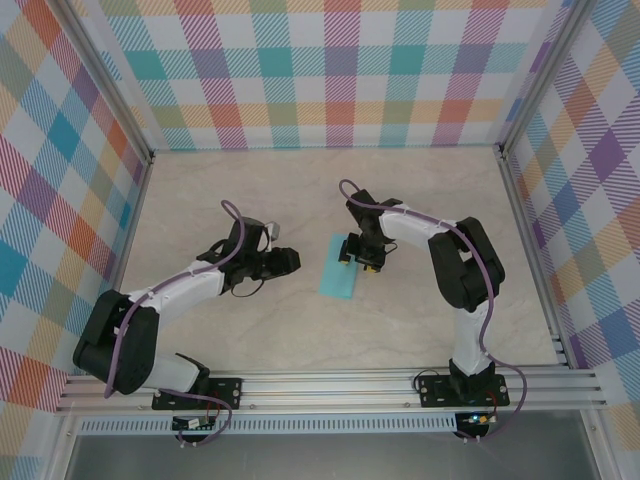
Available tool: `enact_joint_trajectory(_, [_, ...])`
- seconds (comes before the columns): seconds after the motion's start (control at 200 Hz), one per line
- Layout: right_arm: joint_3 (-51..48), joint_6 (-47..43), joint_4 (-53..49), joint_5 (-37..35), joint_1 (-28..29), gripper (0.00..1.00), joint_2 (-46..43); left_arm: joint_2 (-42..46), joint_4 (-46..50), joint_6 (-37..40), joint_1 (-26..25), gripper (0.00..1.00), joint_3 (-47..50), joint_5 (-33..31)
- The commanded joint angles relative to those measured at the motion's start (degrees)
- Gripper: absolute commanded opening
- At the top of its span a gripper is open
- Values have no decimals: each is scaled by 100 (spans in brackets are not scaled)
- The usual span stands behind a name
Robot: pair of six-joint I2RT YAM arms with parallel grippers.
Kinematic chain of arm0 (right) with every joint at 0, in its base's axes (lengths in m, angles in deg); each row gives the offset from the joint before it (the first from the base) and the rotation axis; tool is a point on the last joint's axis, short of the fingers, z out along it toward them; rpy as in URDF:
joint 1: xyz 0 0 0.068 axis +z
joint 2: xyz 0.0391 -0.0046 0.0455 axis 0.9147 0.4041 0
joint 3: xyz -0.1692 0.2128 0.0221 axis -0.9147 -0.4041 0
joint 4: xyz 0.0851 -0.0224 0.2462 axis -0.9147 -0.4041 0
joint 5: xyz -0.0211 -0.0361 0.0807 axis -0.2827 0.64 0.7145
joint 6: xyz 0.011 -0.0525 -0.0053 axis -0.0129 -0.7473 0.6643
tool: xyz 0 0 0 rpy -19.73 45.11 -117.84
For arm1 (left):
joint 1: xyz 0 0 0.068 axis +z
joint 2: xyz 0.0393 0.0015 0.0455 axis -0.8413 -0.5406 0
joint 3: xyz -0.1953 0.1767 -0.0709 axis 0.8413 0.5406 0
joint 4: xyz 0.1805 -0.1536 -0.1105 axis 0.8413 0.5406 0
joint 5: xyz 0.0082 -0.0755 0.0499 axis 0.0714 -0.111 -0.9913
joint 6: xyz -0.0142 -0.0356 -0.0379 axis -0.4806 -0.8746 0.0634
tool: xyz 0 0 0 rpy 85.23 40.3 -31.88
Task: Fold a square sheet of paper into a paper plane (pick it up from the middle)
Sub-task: Fold the square sheet of paper in half at the center of the table.
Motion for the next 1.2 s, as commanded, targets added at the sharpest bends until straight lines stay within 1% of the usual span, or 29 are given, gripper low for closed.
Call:
enact_joint_trajectory(0.0, [-177,73,-189,-270,31,61,452,-193,-96,2,-102,42,-236,145])
enact_joint_trajectory(0.4, [-204,82,-216,-311,26,60,492,-430,-184,-59,-190,38,-366,205])
enact_joint_trajectory(0.485, [-195,41,-217,-289,22,60,493,-538,-195,-61,-234,35,-440,239])
enact_joint_trajectory(0.595, [-181,12,-230,-280,26,60,509,-719,-203,-95,-286,27,-576,292])
enact_joint_trajectory(0.64, [-180,12,-239,-289,23,61,505,-778,-206,-126,-306,26,-614,287])
enact_joint_trajectory(0.72, [-186,-1,-224,-247,25,62,512,-804,-247,-190,-338,25,-632,202])
enact_joint_trajectory(0.87, [-213,-119,-189,-167,27,64,441,-614,-277,-257,-340,26,-498,-151])
enact_joint_trajectory(1.03, [-162,-181,-303,-275,22,64,453,-443,-235,-256,-340,26,-397,-476])
enact_joint_trajectory(1.195, [-96,-149,-362,-304,22,64,540,-451,-243,-220,-340,26,-423,-496])
